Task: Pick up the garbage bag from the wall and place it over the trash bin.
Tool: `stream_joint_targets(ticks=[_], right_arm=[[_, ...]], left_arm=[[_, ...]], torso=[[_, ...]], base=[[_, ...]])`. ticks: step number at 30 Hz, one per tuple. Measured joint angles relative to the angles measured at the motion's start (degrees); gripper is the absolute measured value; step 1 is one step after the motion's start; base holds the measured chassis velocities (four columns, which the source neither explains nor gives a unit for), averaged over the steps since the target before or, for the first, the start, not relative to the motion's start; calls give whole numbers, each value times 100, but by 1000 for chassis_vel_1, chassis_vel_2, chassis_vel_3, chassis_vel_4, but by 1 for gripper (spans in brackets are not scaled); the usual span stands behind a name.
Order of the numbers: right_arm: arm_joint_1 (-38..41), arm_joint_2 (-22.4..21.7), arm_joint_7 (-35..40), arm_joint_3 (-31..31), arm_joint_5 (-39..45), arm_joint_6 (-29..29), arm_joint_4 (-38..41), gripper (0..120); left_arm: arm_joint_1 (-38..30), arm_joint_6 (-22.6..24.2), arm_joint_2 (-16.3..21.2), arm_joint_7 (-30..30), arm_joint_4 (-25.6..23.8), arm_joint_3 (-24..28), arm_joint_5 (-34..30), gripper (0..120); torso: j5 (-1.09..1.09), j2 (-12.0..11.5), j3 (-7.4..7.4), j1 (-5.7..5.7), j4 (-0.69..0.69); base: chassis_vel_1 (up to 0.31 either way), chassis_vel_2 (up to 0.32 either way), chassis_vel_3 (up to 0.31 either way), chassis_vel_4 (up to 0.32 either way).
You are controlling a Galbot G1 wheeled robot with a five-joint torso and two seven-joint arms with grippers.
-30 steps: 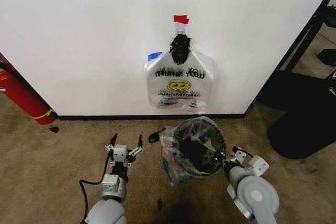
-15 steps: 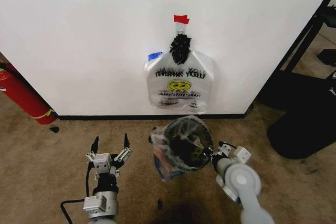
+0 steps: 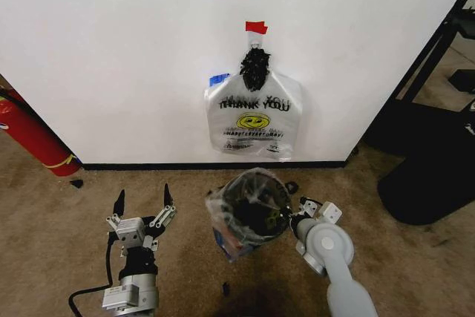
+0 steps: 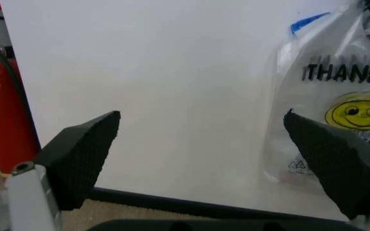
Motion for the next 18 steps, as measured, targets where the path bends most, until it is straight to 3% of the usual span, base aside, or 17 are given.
stream_joint_targets(ticks=[18], right_arm=[[-234, -54, -385, -14, -270, -118, 169, 93]], left_arm=[[-56, 96, -214, 38, 177, 233, -4, 100]], torso=[[0, 0, 0, 0, 0]], base=[[0, 0, 0, 0]])
